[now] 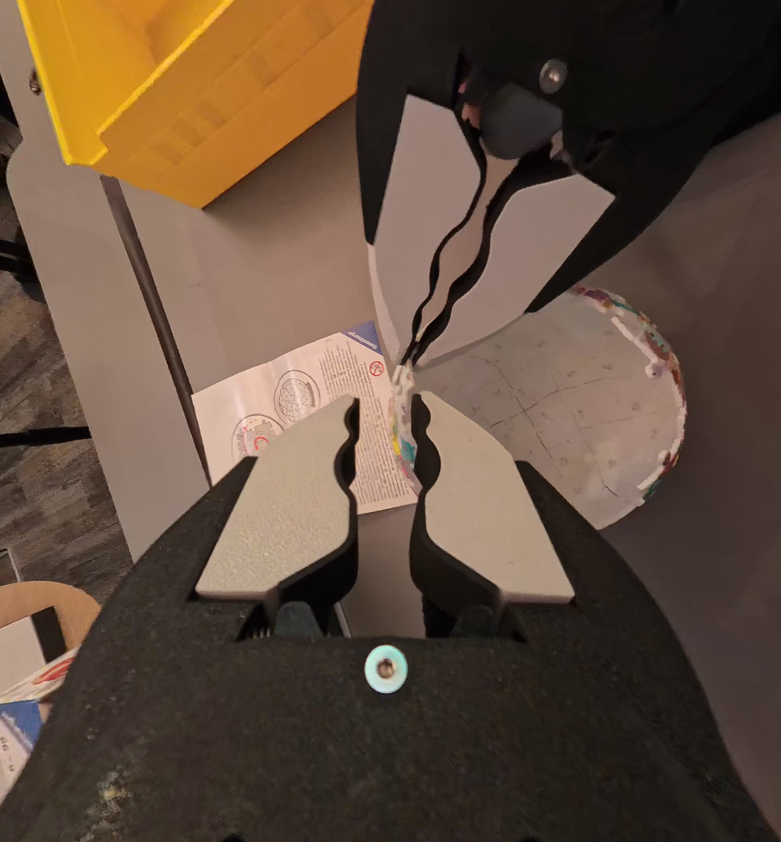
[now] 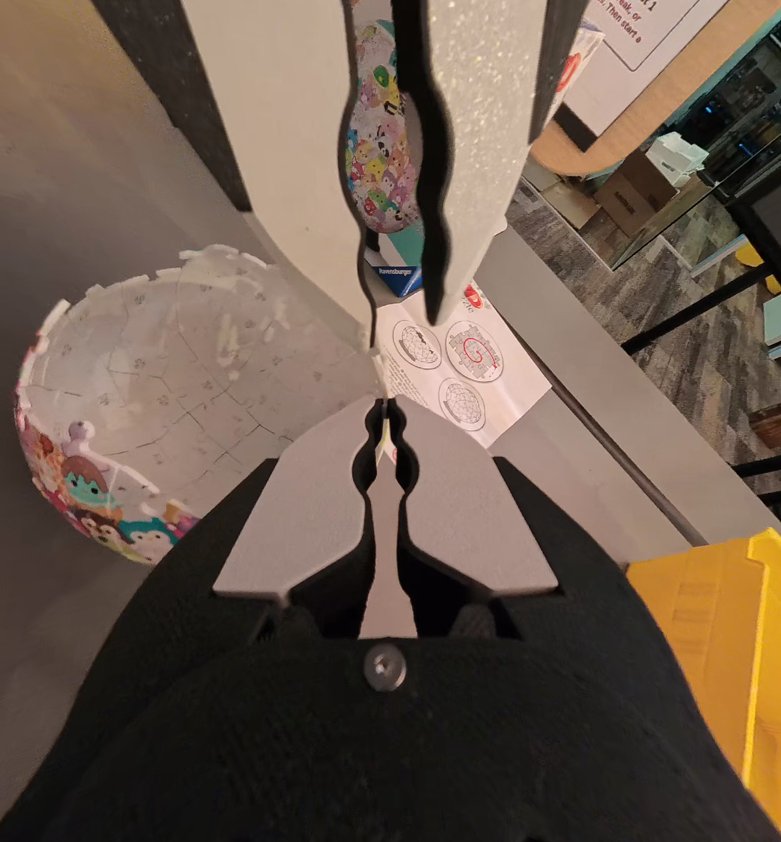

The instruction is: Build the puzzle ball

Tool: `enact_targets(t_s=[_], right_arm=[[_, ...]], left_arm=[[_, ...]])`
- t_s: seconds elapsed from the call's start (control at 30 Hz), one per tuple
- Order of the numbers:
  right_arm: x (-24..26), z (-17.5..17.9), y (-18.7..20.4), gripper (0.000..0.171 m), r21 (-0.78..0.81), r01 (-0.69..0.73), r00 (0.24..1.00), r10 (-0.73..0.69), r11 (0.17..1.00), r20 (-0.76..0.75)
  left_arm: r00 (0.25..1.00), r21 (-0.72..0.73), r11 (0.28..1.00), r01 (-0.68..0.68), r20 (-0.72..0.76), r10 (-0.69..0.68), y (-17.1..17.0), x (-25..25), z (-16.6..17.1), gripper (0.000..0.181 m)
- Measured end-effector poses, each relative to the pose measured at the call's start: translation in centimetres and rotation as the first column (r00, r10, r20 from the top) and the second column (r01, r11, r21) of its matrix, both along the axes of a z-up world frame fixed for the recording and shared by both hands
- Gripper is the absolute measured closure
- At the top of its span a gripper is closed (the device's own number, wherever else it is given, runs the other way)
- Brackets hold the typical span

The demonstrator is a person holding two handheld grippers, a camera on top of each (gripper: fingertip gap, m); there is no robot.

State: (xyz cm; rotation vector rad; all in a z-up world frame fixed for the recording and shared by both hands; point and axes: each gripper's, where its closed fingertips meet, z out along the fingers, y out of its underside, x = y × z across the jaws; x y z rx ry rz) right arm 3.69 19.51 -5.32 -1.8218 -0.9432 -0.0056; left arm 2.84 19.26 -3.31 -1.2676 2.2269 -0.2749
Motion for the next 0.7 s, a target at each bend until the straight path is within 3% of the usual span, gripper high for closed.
enact_targets(t_s=[0.2, 0.33, 0.7], right_arm=[[0.0, 0.0, 0.0, 0.168, -0.006, -0.002, 1.000, 0.002, 1.000, 0.016], [0.1, 0.0, -0.1, 0.168, -0.039, -0.013, 1.000, 0.013, 0.999, 0.015], [0.2, 0.6, -0.4, 0.168, -0.105, -0.042, 0.996, 0.050, 0.994, 0.073]], left_arm=[[0.998, 0.030, 0.999, 0.014, -0.059, -0.012, 0.2, -0.9, -1.0, 0.160], [0.996, 0.039, 0.998, 0.039, -0.078, -0.036, 0.0, -1.1, -1.3, 0.170], [0.991, 0.045, 0.997, 0.058, -0.126, -0.052, 0.0, -0.5, -1.4, 0.160]])
